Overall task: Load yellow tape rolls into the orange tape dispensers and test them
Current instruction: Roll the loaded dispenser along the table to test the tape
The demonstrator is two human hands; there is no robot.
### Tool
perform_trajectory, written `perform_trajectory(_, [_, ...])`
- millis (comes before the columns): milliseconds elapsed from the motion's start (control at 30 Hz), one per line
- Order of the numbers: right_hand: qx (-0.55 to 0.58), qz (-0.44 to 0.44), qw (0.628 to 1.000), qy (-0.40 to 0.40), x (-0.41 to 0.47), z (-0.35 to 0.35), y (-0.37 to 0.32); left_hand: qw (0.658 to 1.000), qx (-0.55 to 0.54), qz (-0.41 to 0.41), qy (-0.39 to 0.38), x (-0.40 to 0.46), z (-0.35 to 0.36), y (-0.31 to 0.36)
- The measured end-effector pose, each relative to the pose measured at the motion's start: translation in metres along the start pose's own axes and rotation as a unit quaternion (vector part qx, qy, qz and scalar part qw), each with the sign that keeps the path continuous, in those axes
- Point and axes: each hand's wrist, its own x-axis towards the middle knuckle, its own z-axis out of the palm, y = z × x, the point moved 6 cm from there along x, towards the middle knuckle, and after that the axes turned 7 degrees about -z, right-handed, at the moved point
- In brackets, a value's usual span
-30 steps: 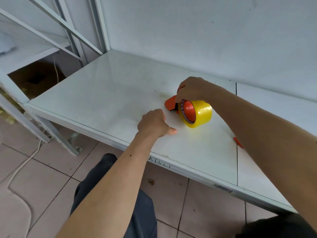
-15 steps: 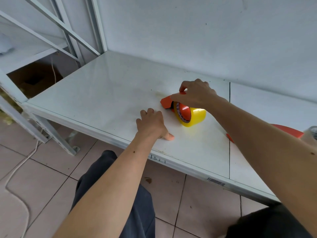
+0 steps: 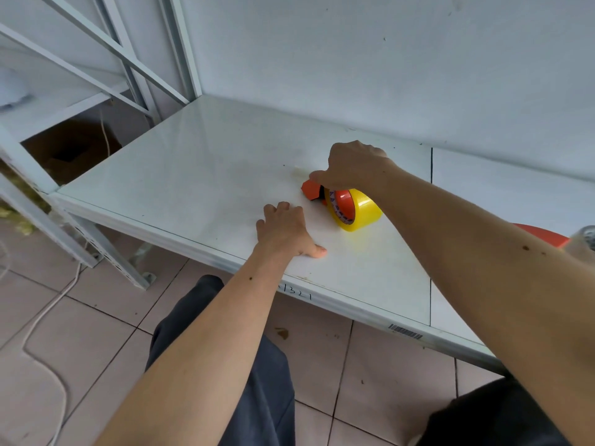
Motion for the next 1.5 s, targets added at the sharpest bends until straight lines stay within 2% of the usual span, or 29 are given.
perform_trajectory(200, [-0.092,-0.008,0.995,-0.039,0.003,0.002,-0.004,1.0,-0.001,-0.003,-0.019,0.004,0.0,-0.001])
perform_trajectory(467, [-0.128,-0.031,0.989,-0.071,0.003,-0.003,-0.009,0.999,0.002,-0.008,-0.039,0.008,0.008,0.0])
perform_trajectory(933, [-0.119,-0.052,0.985,-0.113,-0.002,-0.001,-0.008,0.998,0.033,-0.02,-0.039,0.016,0.013,-0.011])
perform_trajectory(1500, [-0.108,-0.04,0.985,-0.127,-0.042,0.002,0.014,0.999,0.032,-0.013,-0.042,0.019,0.013,-0.012])
